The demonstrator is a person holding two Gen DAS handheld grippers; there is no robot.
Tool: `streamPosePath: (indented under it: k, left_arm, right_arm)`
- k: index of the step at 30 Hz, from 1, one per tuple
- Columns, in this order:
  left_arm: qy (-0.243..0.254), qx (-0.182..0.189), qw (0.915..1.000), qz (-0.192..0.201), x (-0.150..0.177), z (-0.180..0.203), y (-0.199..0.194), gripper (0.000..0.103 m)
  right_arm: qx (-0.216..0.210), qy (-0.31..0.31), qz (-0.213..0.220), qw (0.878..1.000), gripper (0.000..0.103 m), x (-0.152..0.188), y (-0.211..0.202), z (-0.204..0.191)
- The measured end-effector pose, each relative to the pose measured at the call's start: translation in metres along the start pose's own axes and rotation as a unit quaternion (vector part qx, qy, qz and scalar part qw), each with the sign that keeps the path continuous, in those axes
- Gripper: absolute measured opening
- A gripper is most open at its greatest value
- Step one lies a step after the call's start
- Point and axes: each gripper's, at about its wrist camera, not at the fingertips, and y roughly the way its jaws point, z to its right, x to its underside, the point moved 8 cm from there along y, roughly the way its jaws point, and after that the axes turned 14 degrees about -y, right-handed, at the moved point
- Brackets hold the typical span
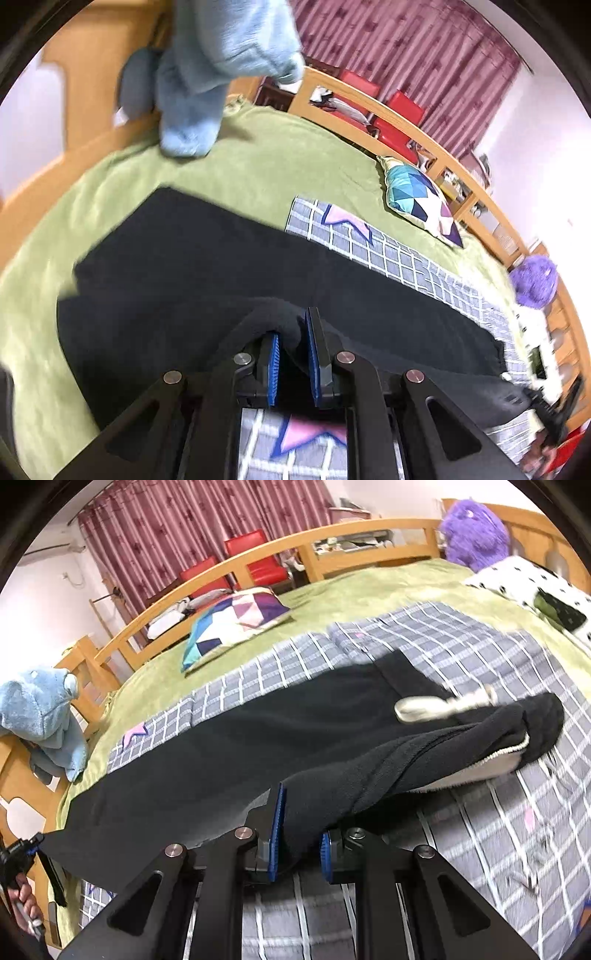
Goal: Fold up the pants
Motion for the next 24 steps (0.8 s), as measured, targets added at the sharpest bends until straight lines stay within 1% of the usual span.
streamPosePath:
  k: [3,5,7,9,10,12,13,14,15,17,18,19,21,22,24]
  left_arm:
    - [0.032,-0.013,0.9994,0.008,-0.020,0.019,0.026,0.013]
    - [0.043,-0.022,0.9987,0.013,-0.033,0.029,0.047,0.013]
    - [0.049,-0.030,0.9983,0.014,-0.042,0.034,0.068,0.013]
    - [0.043,-0.038,0.9983,0.004,-0.048,0.034,0.094,0.013]
    - [0.040,-0.041,0.9984,-0.003,-0.047,0.033,0.104,0.013]
    - [0.036,-0.067,0.9968,-0.024,-0.044,0.029,0.128,0.015]
    - [0.037,-0.078,0.9958,-0.029,-0.041,0.027,0.133,0.015]
    - [0.038,-0.085,0.9951,-0.031,-0.038,0.025,0.135,0.023]
    - [0.035,-0.079,0.9957,-0.032,-0.035,0.025,0.134,0.028]
    - [0.025,-0.059,0.9974,-0.031,-0.030,0.029,0.126,0.047]
    - [0.021,-0.052,0.9980,-0.030,-0.027,0.031,0.119,0.053]
    - [0.020,-0.047,0.9983,-0.028,-0.022,0.033,0.107,0.062]
    - [0.022,-0.038,0.9987,-0.026,-0.014,0.037,0.094,0.063]
    - [0.027,-0.039,0.9984,-0.030,-0.006,0.037,0.085,0.064]
    - [0.038,-0.057,0.9971,-0.033,0.009,0.029,0.069,0.065]
  right_arm:
    - [-0.011,-0.002,0.007,1.000,0.017,-0.029,0.016,-0.001]
    - [-0.012,-0.006,0.007,1.000,0.017,-0.051,0.034,-0.001]
    - [-0.008,-0.012,0.005,1.000,0.017,-0.074,0.062,0.000]
    - [-0.003,-0.010,-0.004,1.000,0.018,-0.085,0.089,0.002]
    - [0.000,-0.004,-0.017,1.000,0.019,-0.089,0.110,0.004]
    - [-0.001,0.004,-0.034,0.999,0.031,-0.091,0.136,0.006]
    - [0.003,0.009,-0.040,0.999,0.045,-0.090,0.150,0.009]
    - [0.008,0.011,-0.042,0.999,0.057,-0.086,0.156,0.010]
    - [0.013,0.011,-0.043,0.999,0.059,-0.083,0.161,0.011]
    - [0.011,0.009,-0.039,0.999,0.059,-0.075,0.161,0.010]
    - [0.007,0.008,-0.036,0.999,0.059,-0.071,0.156,0.008]
    - [0.003,0.008,-0.034,0.999,0.059,-0.067,0.152,0.007]
    - [-0.002,0.006,-0.029,1.000,0.059,-0.058,0.137,0.005]
    - [-0.003,0.005,-0.024,1.000,0.060,-0.054,0.128,0.003]
    - [0.002,-0.004,-0.021,1.000,0.060,-0.044,0.111,0.000]
